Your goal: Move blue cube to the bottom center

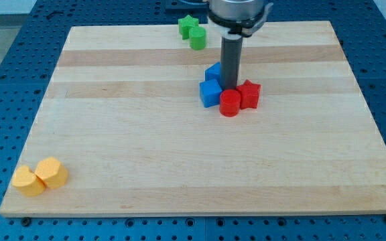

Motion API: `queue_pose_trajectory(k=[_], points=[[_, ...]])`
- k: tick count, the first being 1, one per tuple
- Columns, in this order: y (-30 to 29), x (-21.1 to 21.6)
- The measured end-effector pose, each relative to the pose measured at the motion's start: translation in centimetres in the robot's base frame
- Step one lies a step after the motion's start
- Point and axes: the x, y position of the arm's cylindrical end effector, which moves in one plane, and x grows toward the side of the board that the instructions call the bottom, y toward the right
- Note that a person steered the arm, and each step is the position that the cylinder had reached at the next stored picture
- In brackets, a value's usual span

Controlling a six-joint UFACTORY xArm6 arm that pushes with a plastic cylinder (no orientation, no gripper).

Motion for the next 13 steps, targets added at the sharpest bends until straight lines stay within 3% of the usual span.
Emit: queue_pose_trajectory(k=[1, 3, 5, 6, 7, 10, 12, 13], points=[[-3.1, 0.9], [-7.7, -1.8], [-10.3, 0.4], [-14.9, 0.6], [-15.5, 3.1], [-10.4, 3.9], [-11.5, 0.4], [-8.2, -0.1]])
